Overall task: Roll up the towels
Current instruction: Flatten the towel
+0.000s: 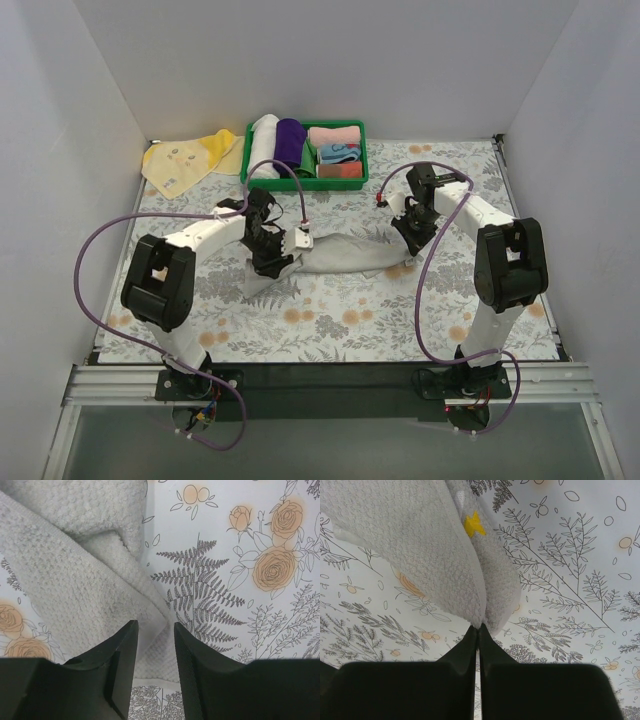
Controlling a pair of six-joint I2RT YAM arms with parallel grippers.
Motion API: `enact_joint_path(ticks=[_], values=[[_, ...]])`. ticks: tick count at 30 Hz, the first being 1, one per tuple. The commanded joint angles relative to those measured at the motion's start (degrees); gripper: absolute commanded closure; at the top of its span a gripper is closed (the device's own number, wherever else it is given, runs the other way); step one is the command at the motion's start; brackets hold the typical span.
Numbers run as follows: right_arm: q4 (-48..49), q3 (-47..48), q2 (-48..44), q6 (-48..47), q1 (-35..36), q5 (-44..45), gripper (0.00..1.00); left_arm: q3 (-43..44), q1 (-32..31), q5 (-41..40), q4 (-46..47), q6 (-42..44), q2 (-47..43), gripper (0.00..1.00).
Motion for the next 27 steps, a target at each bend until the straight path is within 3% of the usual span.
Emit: enact_joint_path(ticks=[1,8,12,16,22,23,27], values=[[-0.9,1.1,-1.1,0.0,-0.4,-0.8,0.99,0.7,-0.2,2.8,-0.2,-0.5,-0.1,0.66],[-0.9,1.6,-0.2,0.2,-0.4,-1.2,0.99,-2.1,-0.7,1.7,1.2,-0.9,-1.4,0.65],[-0.9,2.2,0.1,0.4,-0.4,-1.2,0.99,-2.3,-0.9,2.3,1.8,-1.4,-0.6,0.69],[-1.0,2.1,0.1,0.3,-0.3,-0.9,0.99,-2.1,-1.1,2.3,2.3,-1.8,0.1,0.84],[-0.9,1.7,0.2,0.2,-0.3,-0.9,0.99,-0.3,-1.1,2.6,2.1,-2.4,1.3,0.91],[-1.0,2.2,0.2,0.2,-0.4,-0.6,0.99,0.2,-1.1,2.3,2.0,-2.5,1.7,1.00],[-1.0,2.8,0.3,0.2,-0.4,-0.5,0.99,0.9,-1.1,2.0,1.6,-2.4,0.8,1.00]])
